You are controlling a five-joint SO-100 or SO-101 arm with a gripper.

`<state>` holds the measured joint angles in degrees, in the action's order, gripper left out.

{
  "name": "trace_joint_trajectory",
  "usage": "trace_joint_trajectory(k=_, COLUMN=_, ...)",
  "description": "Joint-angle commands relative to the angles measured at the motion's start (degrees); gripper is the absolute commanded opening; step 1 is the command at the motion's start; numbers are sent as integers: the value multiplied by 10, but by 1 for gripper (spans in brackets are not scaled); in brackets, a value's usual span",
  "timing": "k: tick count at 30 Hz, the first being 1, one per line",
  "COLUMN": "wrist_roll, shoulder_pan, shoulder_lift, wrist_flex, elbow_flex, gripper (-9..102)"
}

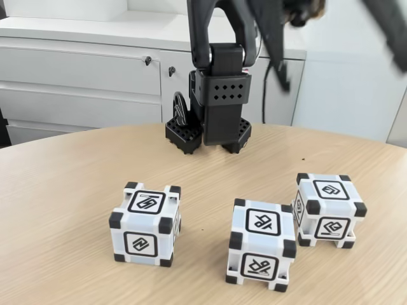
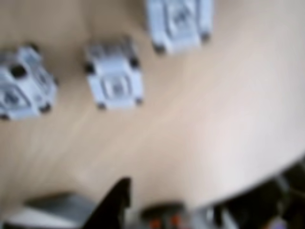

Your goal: Stack cubes from left to right.

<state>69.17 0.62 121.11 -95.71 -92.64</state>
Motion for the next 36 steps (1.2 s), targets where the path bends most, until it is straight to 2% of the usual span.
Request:
trace_joint_trajectory(k=1, wrist_roll=70, shoulder_pan=-4, shoulder_lift=-4, wrist_flex=-45, elbow_flex=-40, gripper=33)
trace_joint_trajectory(k=6, wrist_roll=165, shoulder_pan=-14, shoulder_lift=-5, wrist_flex=-51, elbow_flex=-102, gripper=36)
trace_joint_trajectory(k=10, wrist_roll=192, shoulder_pan=-15, shoulder_lift=-32, wrist_flex=-49, elbow_flex=-126, gripper=36)
trace_joint_trajectory(k=13, wrist_roll=154, shoulder_pan=-15, shoulder_lift=-76, wrist_flex=-19, elbow_flex=-120, gripper=37)
trace_joint_trajectory(k=21, wrist_roll=91, shoulder_pan=-14, shoulder_lift=-130, wrist_flex=132, elbow_flex=-127, gripper=39)
trace_joint_trajectory(k=36, wrist_roll=18, shoulder_pan=7, shoulder_lift=-191, wrist_flex=142, elbow_flex=-127, gripper=41)
